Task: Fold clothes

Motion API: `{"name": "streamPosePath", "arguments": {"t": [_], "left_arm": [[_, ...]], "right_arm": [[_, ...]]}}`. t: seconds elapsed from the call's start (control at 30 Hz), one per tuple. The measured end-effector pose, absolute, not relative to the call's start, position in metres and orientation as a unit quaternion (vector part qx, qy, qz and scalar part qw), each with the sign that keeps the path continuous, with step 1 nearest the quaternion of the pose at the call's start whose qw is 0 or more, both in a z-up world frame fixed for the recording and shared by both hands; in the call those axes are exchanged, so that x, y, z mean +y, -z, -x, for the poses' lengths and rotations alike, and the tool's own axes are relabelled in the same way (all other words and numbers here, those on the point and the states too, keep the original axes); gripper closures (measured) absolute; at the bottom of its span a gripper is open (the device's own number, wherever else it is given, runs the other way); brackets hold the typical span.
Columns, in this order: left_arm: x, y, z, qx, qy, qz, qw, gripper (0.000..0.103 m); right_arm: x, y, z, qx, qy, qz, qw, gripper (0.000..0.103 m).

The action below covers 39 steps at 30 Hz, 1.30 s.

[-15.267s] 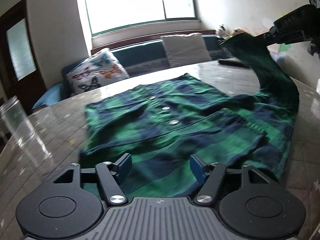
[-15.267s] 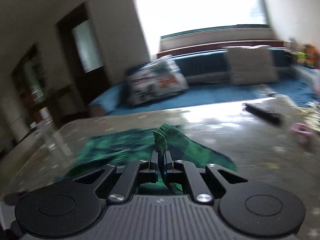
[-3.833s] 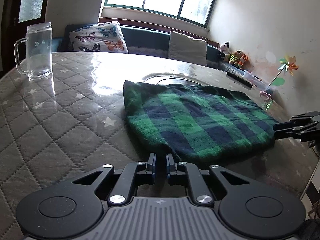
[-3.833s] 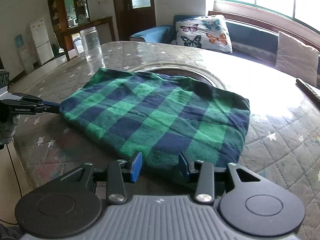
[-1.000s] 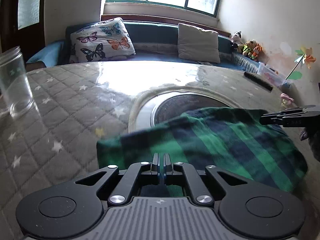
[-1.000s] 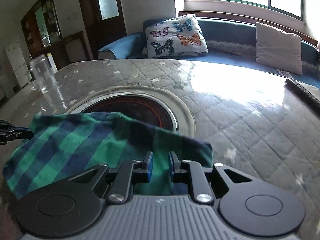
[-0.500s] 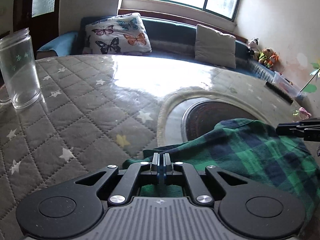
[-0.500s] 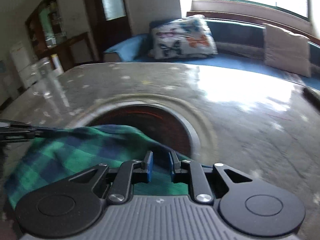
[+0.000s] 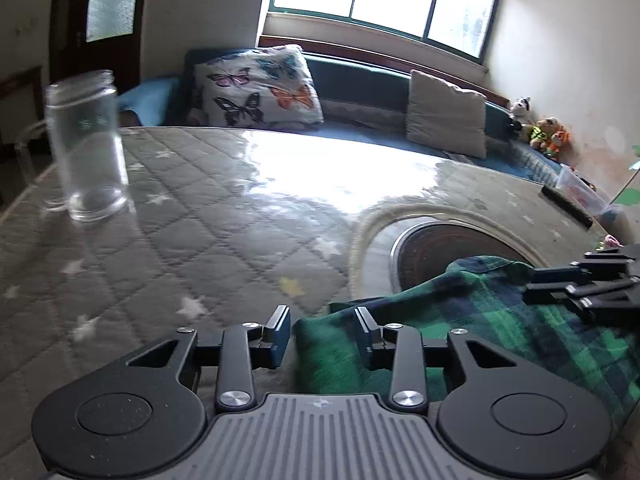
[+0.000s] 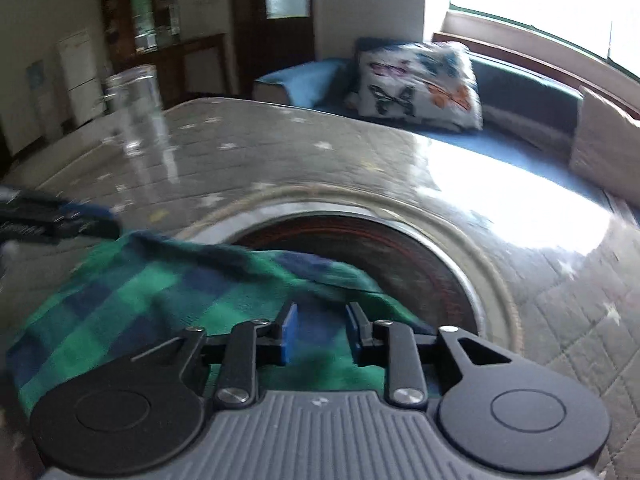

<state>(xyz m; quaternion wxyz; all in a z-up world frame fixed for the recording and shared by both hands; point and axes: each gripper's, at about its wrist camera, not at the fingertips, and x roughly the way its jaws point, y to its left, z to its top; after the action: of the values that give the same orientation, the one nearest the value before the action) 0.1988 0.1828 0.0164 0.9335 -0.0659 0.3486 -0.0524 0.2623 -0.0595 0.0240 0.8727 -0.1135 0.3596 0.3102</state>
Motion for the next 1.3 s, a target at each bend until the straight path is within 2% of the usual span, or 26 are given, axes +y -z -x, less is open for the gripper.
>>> {"name": "streamPosePath", "arguments": {"t": [0.03,0.13,0.17,0.23,0.27,0.47,0.6,0.67,0.77,0.97,1.07,1.17,1.2,1.27,1.3], "left_arm": [[0.186,-0.018,-0.194,0.348,0.047,0.069,0.934,0.054],[0.197,-0.021,-0.178,0.346,0.031,0.081,0.934,0.041],[0.2,-0.021,-0.173,0.347,0.027,0.084,0.934,0.037],[0.206,-0.022,-0.162,0.348,0.017,0.091,0.933,0.021],[0.209,-0.022,-0.157,0.348,0.012,0.095,0.933,0.018],[0.222,-0.017,-0.127,0.352,0.014,0.141,0.925,0.018],[0.222,-0.014,-0.111,0.351,0.027,0.177,0.919,0.019],[0.219,-0.012,-0.108,0.353,0.038,0.192,0.915,0.019],[0.215,-0.009,-0.107,0.357,0.051,0.219,0.907,0.02],[0.207,0.002,-0.122,0.372,0.075,0.299,0.876,0.023],[0.202,0.007,-0.133,0.379,0.087,0.326,0.862,0.029],[0.198,0.013,-0.142,0.384,0.1,0.352,0.848,0.05],[0.197,0.015,-0.143,0.385,0.102,0.357,0.845,0.062],[0.195,0.016,-0.146,0.385,0.104,0.362,0.842,0.076],[0.194,0.016,-0.146,0.384,0.104,0.361,0.843,0.087]], "right_arm": [[-0.054,-0.027,-0.252,0.355,-0.325,0.119,0.868,0.066],[-0.033,-0.034,-0.218,0.343,-0.379,0.136,0.849,0.063],[-0.025,-0.037,-0.207,0.339,-0.397,0.142,0.841,0.058],[-0.006,-0.039,-0.183,0.325,-0.432,0.159,0.826,0.052],[0.004,-0.04,-0.172,0.318,-0.449,0.17,0.818,0.047],[0.06,-0.026,-0.118,0.282,-0.507,0.253,0.774,0.045],[0.08,-0.01,-0.101,0.275,-0.489,0.303,0.77,0.054],[0.08,-0.007,-0.099,0.274,-0.476,0.31,0.776,0.077],[0.074,-0.015,-0.103,0.28,-0.478,0.281,0.784,0.093],[0.05,-0.042,-0.112,0.285,-0.482,0.201,0.804,0.097],[0.037,-0.053,-0.111,0.28,-0.487,0.179,0.808,0.097],[0.025,-0.06,-0.11,0.28,-0.494,0.159,0.808,0.098],[0.022,-0.061,-0.109,0.28,-0.498,0.154,0.806,0.098],[0.016,-0.06,-0.106,0.28,-0.505,0.148,0.803,0.098],[0.014,-0.059,-0.104,0.279,-0.508,0.148,0.802,0.098]]}}
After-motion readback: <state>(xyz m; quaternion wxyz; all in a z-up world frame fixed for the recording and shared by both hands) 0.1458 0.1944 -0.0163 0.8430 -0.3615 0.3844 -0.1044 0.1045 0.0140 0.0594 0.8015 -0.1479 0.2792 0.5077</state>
